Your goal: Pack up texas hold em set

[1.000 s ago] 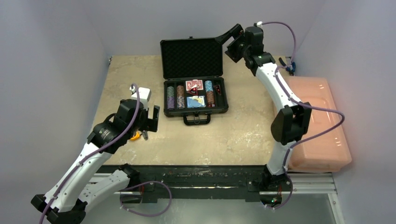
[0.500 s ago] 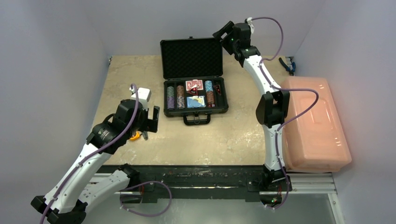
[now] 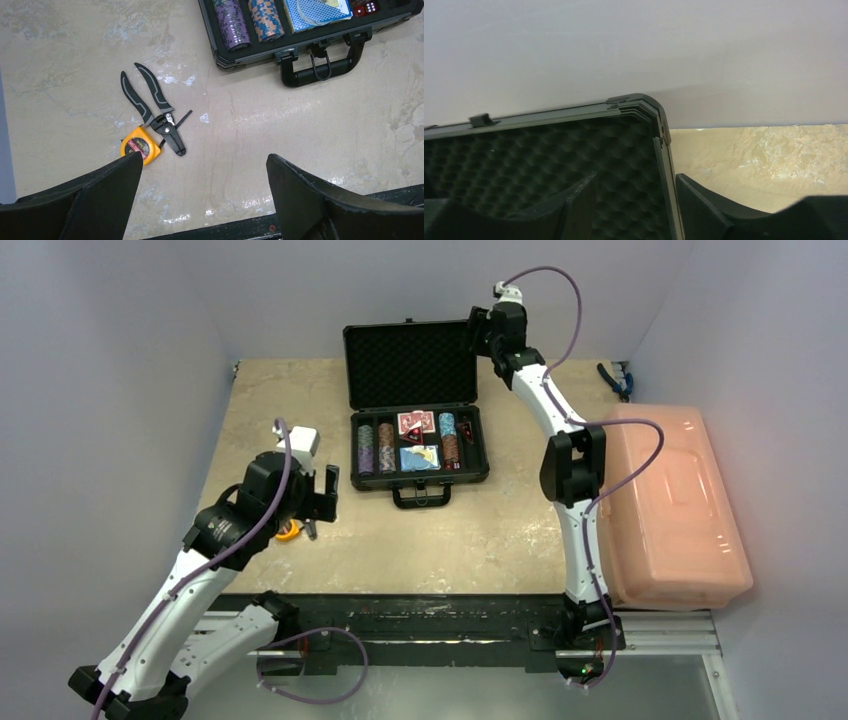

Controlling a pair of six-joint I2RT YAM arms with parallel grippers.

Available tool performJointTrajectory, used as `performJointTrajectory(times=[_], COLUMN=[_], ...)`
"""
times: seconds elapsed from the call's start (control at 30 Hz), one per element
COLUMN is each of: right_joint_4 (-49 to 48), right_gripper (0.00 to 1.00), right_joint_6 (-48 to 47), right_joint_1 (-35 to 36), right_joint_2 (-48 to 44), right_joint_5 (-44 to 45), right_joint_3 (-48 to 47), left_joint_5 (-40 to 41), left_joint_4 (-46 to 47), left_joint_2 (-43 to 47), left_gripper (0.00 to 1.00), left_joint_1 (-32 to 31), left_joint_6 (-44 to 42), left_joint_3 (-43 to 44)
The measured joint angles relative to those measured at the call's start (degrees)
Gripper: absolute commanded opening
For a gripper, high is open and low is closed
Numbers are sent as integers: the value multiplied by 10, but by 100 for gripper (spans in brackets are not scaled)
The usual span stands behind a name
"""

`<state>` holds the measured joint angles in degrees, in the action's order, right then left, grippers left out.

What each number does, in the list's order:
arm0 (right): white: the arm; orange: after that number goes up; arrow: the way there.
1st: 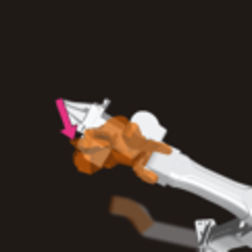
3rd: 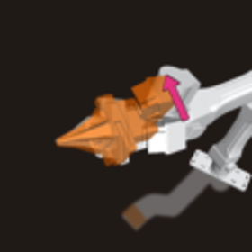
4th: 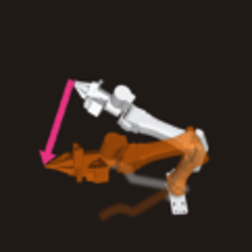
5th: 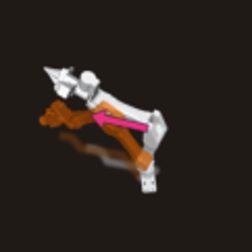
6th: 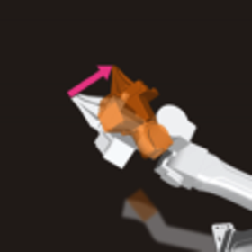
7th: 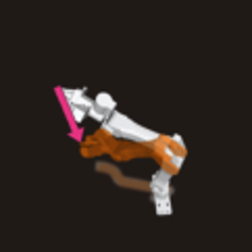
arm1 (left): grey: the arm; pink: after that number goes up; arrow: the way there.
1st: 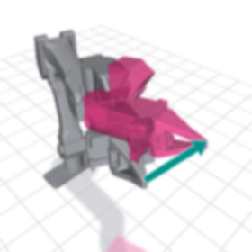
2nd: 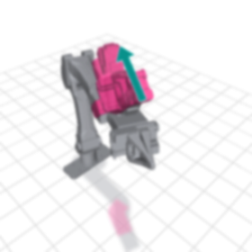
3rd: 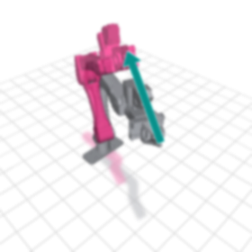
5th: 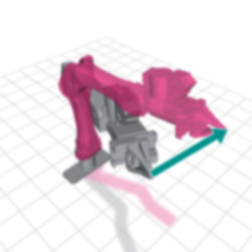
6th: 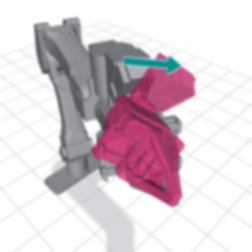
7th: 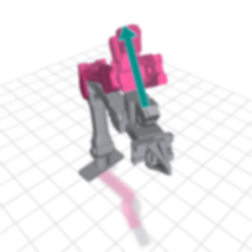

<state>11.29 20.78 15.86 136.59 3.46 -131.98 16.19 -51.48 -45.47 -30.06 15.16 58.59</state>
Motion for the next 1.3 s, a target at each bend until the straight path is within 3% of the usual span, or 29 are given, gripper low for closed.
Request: performJointTrajectory(times=[0.27,0.4,0.53,0.7,0.87,1.3], right_joint_4=[-23,-25,-30,-44,-78,-232], right_gripper=[50,41,27,0,0,0], right_joint_6=[-59,-74,-84,-99,-127,-157], right_joint_1=[0,0,0,2,6,16], right_joint_2=[47,65,68,66,45,-100], right_joint_5=[2,12,16,27,33,28], right_joint_3=[-9,-11,-11,0,43,284], left_joint_5=[-8,-10,-11,-13,-15,-12], left_joint_4=[0,0,0,1,1,4], left_joint_2=[-2,-5,-8,-10,-14,-30], left_gripper=[94,94,93,93,93,92], left_joint_1=[12,17,21,27,32,38], left_joint_6=[0,0,0,0,0,-4], left_joint_3=[0,0,0,-1,-1,-1])
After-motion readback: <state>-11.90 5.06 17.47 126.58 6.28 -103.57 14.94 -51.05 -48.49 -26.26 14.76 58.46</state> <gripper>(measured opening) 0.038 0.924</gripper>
